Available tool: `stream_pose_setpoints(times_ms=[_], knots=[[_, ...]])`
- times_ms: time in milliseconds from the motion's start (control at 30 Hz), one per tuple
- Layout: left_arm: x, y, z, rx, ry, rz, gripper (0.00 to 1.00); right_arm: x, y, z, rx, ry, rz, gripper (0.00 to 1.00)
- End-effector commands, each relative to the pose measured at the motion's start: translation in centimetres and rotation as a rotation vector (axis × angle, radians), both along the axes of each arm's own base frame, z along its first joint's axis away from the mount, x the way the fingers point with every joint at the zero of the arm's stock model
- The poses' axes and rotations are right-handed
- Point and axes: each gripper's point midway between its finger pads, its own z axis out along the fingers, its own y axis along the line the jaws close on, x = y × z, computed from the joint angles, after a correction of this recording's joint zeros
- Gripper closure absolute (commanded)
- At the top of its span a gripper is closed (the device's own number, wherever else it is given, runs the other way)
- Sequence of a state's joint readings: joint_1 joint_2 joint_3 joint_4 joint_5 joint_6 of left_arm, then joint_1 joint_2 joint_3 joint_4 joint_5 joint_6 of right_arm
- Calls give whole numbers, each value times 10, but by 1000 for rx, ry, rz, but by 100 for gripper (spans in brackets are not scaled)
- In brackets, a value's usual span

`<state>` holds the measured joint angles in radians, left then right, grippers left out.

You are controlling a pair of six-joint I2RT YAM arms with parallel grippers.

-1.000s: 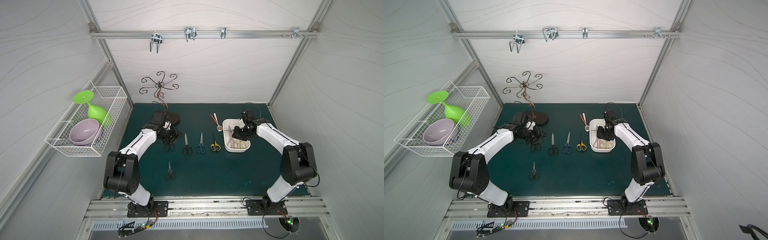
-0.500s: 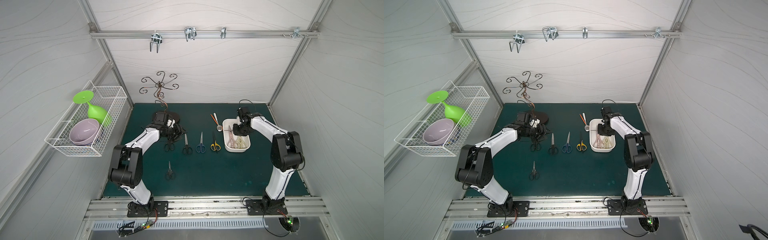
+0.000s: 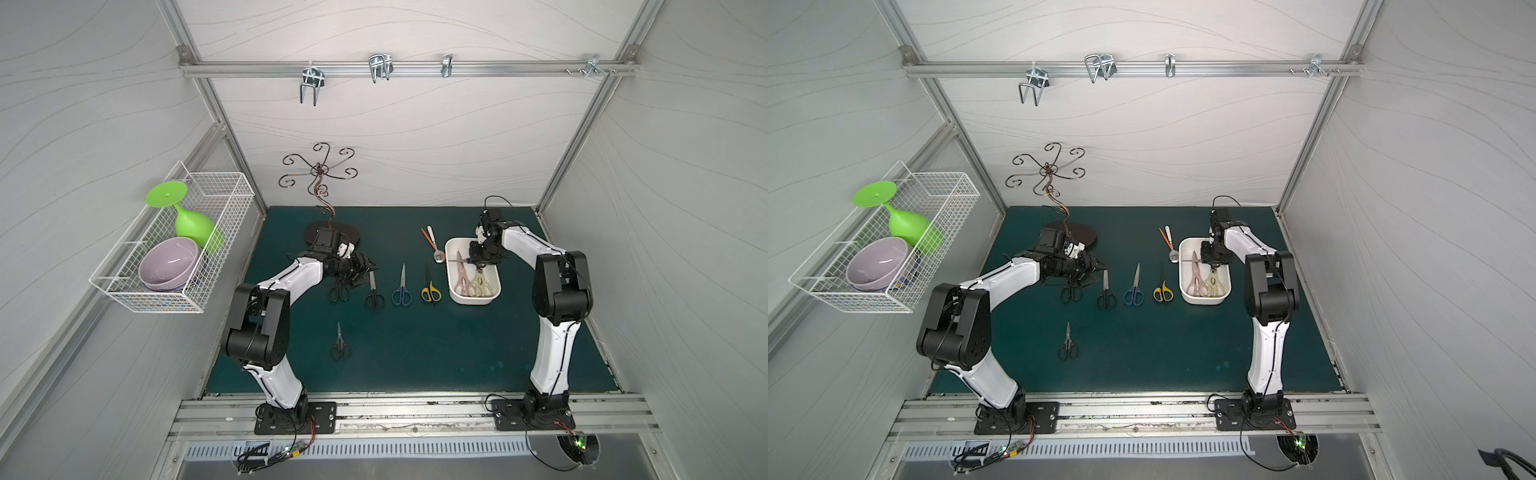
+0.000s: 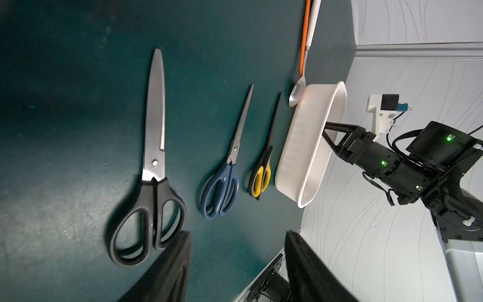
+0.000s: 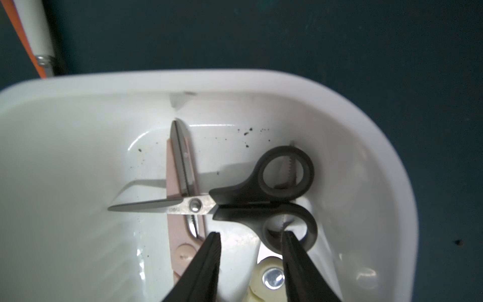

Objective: Take the scissors out of the storage box
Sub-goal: Adjust the scissors in the storage box.

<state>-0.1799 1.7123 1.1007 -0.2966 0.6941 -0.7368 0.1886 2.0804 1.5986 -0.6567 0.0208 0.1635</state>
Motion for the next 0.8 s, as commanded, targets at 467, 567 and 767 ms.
stream_pose_setpoints(times_ms=[467, 567, 767], knots=[[0, -6, -1, -23, -8, -17, 39, -8, 4, -22, 6, 62, 22, 56], [-1, -5, 2, -23, -12, -16, 39, -16, 13, -13, 31, 64, 27, 56], [-1, -7, 4, -36, -16, -14, 39, -44, 43, 5, 127, 108, 41, 56]])
